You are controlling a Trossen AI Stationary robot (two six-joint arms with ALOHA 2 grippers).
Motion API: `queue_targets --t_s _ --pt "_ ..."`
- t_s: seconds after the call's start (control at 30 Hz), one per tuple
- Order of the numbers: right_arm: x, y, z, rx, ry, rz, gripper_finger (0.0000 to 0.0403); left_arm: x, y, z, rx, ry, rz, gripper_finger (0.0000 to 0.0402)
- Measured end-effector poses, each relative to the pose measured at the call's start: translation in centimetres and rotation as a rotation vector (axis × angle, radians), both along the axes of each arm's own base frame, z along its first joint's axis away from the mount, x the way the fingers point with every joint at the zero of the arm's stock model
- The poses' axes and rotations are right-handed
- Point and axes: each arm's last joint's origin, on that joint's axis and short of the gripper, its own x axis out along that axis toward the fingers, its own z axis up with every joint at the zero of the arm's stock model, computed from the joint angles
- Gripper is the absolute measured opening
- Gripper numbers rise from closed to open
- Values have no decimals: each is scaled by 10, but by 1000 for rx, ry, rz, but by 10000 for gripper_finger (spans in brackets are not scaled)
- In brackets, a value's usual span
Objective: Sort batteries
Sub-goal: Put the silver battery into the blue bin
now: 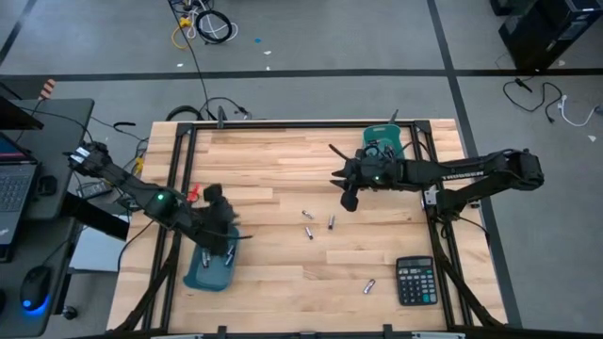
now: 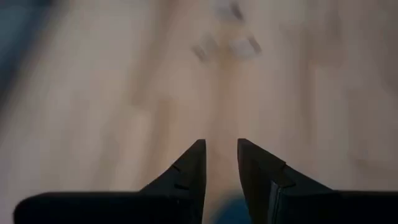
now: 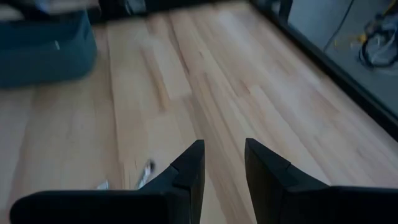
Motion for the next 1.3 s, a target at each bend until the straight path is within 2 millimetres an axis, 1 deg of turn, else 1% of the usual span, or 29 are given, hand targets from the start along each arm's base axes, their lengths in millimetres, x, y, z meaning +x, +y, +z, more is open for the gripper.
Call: queue_targets --t_s 0.1,0.2,0.33,0.5,0.67,0.77,0.9,1.1,1.3 --pt "-1 3 9 -34 115 50 99 7 2 10 185 -125 19 92" --pt "-5 9 11 -65 214 120 99 14 6 16 307 -173 4 92" --pt "-4 21 4 -120 245 264 100 22 14 21 390 -193 -16 92" --pt "11 30 -9 -130 237 301 99 30 26 18 482 -180 -22 92" --pt "21 36 -32 -155 329 361 101 37 38 4 521 -182 1 92" --pt "27 40 -35 -144 336 411 102 39 43 1 536 -180 9 92" --pt "34 42 -35 -177 349 445 103 38 44 5 560 -199 -6 92" --pt "43 48 -60 -217 446 531 103 42 47 12 606 -246 -3 92" --pt "44 56 -61 -301 456 609 103 43 53 12 603 -236 13 92"
